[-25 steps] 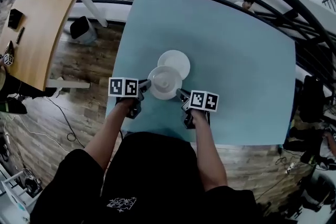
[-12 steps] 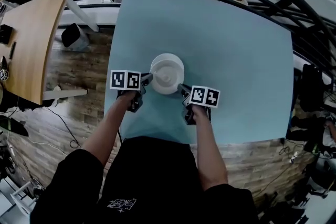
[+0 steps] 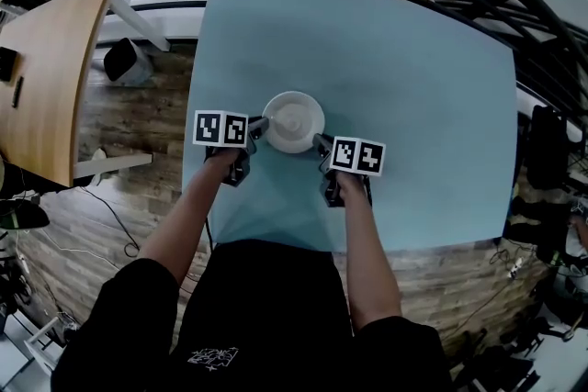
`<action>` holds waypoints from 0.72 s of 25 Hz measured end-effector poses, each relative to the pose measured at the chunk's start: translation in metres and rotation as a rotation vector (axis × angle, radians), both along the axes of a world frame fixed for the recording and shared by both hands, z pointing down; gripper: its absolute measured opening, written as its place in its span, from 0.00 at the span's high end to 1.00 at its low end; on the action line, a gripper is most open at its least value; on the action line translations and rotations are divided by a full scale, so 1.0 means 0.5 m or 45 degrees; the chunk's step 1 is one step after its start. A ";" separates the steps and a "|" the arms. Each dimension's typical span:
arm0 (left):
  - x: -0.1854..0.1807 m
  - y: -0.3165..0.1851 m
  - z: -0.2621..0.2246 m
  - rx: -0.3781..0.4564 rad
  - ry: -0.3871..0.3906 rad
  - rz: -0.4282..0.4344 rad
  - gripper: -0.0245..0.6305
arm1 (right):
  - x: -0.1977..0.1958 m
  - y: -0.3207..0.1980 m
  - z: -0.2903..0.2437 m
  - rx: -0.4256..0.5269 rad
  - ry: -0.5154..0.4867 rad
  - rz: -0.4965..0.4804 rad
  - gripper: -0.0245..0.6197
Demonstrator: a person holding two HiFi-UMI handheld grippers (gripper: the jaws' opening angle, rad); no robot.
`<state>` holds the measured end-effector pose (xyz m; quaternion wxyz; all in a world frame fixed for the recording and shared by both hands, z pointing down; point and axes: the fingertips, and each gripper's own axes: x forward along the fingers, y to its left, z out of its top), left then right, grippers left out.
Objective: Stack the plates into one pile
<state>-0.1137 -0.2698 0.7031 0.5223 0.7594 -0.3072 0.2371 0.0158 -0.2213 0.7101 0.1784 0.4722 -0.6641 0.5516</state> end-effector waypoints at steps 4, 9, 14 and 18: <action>0.003 -0.002 0.014 -0.009 -0.023 0.022 0.90 | 0.001 -0.007 0.008 -0.004 0.048 -0.035 0.89; 0.007 -0.010 0.022 -0.019 -0.036 0.033 0.90 | 0.004 -0.019 0.010 0.003 0.079 -0.063 0.89; 0.009 -0.004 0.024 0.009 -0.091 0.107 0.90 | 0.002 -0.013 0.017 0.009 0.199 -0.159 0.87; 0.016 0.005 0.020 0.030 -0.127 0.148 0.87 | 0.009 -0.008 0.021 0.013 0.294 -0.223 0.84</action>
